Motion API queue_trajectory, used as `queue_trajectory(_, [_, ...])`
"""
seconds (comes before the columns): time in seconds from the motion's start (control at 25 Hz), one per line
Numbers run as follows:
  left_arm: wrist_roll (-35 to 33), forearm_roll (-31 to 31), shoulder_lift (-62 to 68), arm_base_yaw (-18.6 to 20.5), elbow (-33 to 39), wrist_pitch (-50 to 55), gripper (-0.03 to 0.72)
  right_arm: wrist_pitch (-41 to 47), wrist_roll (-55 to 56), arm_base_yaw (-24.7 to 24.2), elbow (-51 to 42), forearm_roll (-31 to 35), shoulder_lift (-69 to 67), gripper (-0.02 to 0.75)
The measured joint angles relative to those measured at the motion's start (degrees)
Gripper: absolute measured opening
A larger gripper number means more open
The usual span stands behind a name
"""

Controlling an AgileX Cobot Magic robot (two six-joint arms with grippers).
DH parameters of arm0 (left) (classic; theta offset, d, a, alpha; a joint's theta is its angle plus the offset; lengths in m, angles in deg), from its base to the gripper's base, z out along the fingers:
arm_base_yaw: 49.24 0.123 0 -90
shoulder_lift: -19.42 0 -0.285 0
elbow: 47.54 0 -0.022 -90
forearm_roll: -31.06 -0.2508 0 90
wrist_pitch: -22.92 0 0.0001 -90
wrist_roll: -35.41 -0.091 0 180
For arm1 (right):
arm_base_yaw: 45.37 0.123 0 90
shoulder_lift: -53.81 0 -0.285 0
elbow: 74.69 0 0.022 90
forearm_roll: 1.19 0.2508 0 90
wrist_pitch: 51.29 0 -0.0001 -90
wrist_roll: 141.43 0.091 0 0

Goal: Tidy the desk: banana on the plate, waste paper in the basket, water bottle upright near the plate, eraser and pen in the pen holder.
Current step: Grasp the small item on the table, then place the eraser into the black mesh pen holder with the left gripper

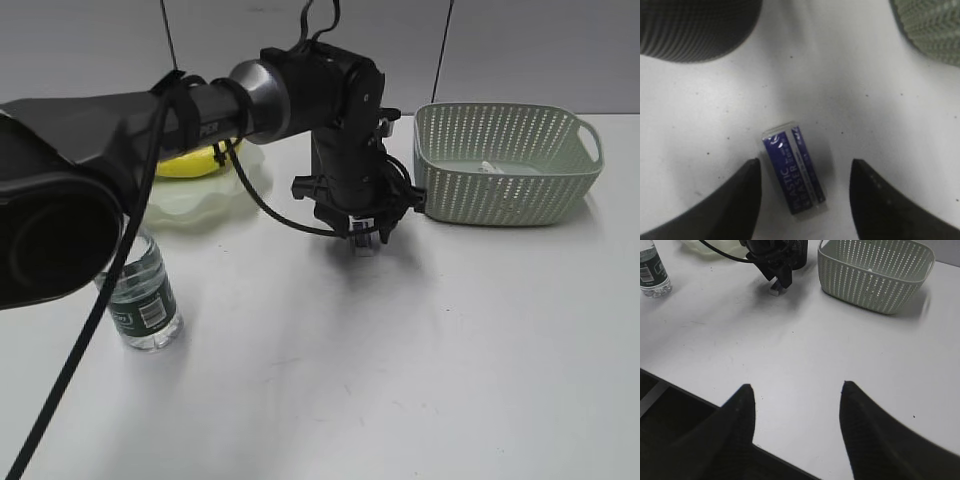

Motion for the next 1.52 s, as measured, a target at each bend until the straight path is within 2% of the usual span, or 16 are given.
queue_trajectory(0.24, [0.0, 0.0, 1.82, 0.0, -0.12, -0.17, 0.404, 0.0, 0.0, 0.0, 0.0, 0.0, 0.0, 0.436])
queue_trajectory(0.32, [0.0, -0.99, 1.93, 0.0, -0.22, -0.3, 0.316, 0.0, 0.0, 0.0, 0.0, 0.0, 0.0, 0.436])
queue_trajectory(0.4, [0.0, -1.41, 1.99, 0.0, -0.58, 0.16, 0.188, 0.0, 0.0, 0.0, 0.0, 0.0, 0.0, 0.436])
queue_trajectory(0.44, [0.0, -1.41, 1.99, 0.0, -0.72, 0.61, 0.17, 0.0, 0.0, 0.0, 0.0, 0.0, 0.0, 0.436])
queue_trajectory(0.76, [0.0, -0.65, 0.72, -0.33, -6.04, 9.28, 0.174, -0.01, 0.0, 0.0, 0.0, 0.0, 0.0, 0.436])
queue_trajectory(1.12, [-0.94, 0.0, -7.94, -0.2, -7.24, 10.34, 0.174, -0.01, 0.0, 0.0, 0.0, 0.0, 0.0, 0.436])
queue_trajectory(1.32, [-1.13, 0.0, -9.49, 3.75, -7.36, 10.25, 0.174, -0.01, 0.0, 0.0, 0.0, 0.0, 0.0, 0.436])
queue_trajectory(1.52, [-1.13, 8.31, -7.85, 9.1, -7.36, 2.67, 0.174, -0.01, 0.0, 0.0, 0.0, 0.0, 0.0, 0.436])
